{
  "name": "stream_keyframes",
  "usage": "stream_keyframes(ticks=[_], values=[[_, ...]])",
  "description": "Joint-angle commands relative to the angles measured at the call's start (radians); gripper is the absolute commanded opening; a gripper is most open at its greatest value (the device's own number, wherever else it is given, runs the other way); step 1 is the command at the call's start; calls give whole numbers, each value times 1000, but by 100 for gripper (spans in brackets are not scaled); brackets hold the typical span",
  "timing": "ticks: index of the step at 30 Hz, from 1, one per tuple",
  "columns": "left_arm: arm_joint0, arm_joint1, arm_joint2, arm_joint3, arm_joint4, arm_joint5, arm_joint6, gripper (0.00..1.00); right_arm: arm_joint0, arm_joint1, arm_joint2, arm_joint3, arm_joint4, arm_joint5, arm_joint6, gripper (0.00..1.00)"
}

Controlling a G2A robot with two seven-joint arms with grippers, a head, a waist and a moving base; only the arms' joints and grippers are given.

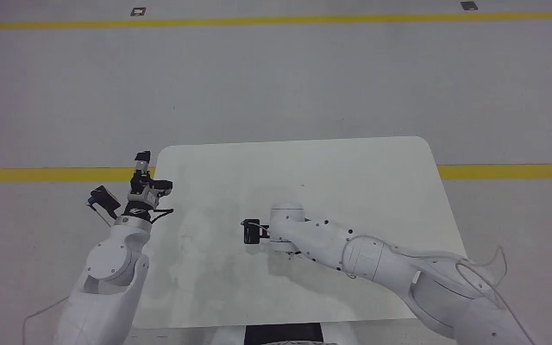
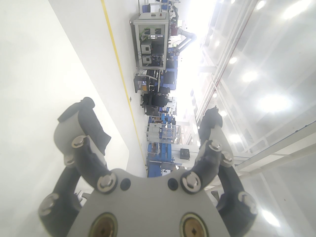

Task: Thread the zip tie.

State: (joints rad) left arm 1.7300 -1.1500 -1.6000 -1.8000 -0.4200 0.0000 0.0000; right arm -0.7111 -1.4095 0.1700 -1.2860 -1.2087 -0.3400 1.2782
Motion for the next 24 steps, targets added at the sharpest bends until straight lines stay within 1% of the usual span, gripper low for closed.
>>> stream_keyframes(ticks=[1,5,8,10,11,16,19,21,24], values=[[0,0,0,0,0,0,0,100,0,-1,0,2,-1,0,-1,36],[0,0,0,0,0,0,0,100,0,-6,0,9,-6,0,-6,31],[0,0,0,0,0,0,0,100,-1,-10,0,16,-8,0,-10,22],[0,0,0,0,0,0,0,100,-3,-14,0,24,-10,0,-13,22],[0,0,0,0,0,0,0,100,-4,-16,0,27,-10,0,-14,25],[0,0,0,0,0,0,0,100,-10,-27,0,44,-13,0,-20,24],[0,0,0,0,0,0,0,100,-13,-35,0,56,-16,0,-23,21],[0,0,0,0,0,0,0,100,-15,-39,0,63,-19,0,-24,16],[0,0,0,0,0,0,0,100,-17,-47,0,76,-23,0,-26,13]])
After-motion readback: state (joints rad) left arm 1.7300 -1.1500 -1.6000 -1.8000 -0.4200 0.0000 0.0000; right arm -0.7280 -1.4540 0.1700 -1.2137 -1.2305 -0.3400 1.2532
